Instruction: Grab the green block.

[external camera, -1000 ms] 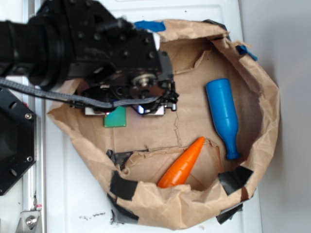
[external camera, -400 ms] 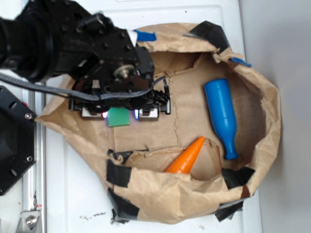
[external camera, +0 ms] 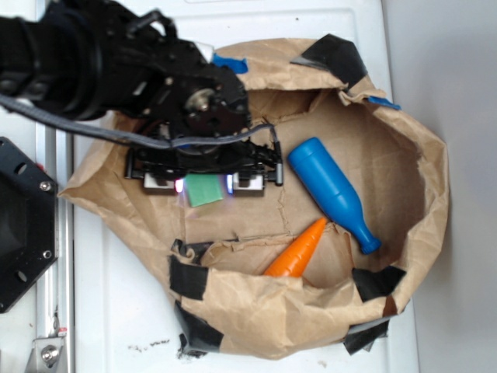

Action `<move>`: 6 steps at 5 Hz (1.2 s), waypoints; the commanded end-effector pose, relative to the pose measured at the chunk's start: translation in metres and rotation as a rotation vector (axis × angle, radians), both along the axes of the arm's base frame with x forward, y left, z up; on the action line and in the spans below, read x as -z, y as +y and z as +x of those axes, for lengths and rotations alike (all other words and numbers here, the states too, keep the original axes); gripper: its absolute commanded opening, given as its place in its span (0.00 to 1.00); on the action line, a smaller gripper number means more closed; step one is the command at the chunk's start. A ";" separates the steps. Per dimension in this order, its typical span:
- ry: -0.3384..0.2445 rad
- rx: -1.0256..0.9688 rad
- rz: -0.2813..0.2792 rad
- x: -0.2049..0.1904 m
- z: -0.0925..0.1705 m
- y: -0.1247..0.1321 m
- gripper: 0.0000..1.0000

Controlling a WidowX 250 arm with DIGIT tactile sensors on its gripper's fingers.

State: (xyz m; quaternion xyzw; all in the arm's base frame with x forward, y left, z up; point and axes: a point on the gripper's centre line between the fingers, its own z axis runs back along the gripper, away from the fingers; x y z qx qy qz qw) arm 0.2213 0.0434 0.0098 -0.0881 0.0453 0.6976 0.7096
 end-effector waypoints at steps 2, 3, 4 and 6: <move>0.000 -0.058 -0.018 0.000 0.008 0.009 0.00; 0.022 -0.040 -0.027 -0.008 0.013 0.010 0.00; 0.027 0.064 -0.020 -0.018 0.020 0.012 0.00; -0.075 0.322 0.065 -0.054 0.027 0.017 0.00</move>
